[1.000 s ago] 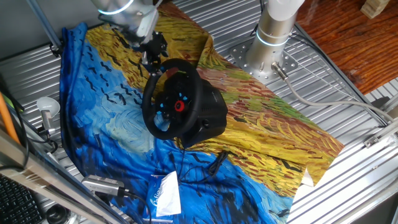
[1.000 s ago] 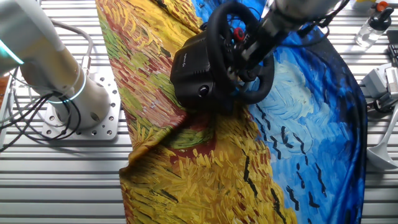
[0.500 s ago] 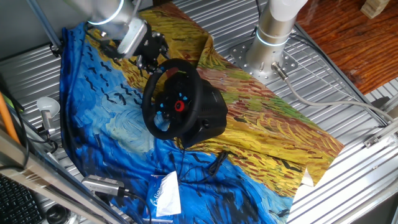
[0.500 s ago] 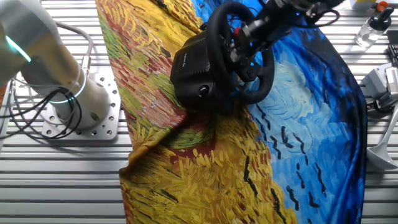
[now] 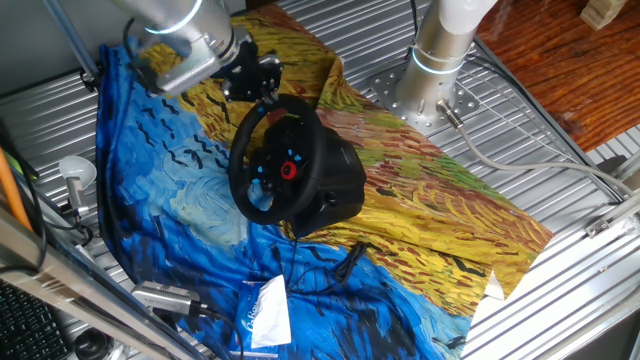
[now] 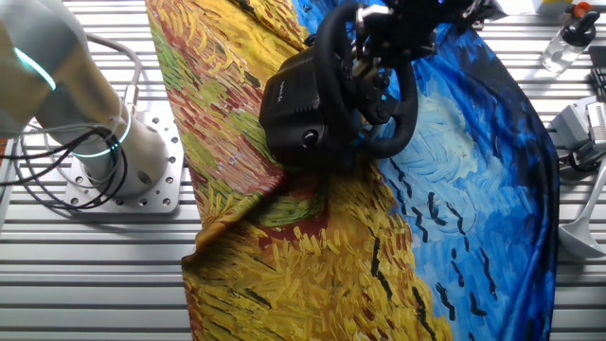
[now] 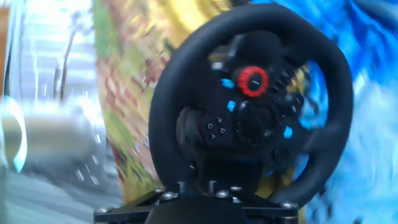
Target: Rotate the steering wheel 90 degrees counterclockwise
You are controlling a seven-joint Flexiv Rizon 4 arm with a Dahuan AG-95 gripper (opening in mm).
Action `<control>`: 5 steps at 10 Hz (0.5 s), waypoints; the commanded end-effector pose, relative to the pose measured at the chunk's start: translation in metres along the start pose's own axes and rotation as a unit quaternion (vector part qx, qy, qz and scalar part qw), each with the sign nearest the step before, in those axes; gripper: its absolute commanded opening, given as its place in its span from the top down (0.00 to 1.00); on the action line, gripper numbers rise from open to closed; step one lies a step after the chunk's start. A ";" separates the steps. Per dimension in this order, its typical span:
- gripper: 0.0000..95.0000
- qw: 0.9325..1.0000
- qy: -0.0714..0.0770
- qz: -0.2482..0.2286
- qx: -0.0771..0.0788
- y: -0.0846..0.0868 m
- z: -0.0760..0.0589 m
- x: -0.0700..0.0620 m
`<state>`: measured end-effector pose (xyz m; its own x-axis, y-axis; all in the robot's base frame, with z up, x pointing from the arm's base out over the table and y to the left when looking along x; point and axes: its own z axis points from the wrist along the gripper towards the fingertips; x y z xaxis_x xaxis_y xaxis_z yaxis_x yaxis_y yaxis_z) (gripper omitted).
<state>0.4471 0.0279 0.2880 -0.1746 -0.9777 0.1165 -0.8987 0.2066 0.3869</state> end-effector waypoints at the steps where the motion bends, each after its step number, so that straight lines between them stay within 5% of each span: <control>1: 1.00 0.972 -0.001 0.227 0.060 0.016 -0.006 -0.003; 2: 1.00 0.965 0.016 0.218 0.142 0.015 -0.006 -0.001; 3: 1.00 0.960 0.036 0.207 0.183 0.015 -0.005 0.000; 4: 1.00 0.959 0.042 0.201 0.196 0.015 -0.004 0.002; 5: 1.00 0.949 0.049 0.208 0.231 0.015 -0.001 0.008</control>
<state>0.4361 0.0280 0.2947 -0.5640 -0.7853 0.2555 -0.7863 0.6052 0.1245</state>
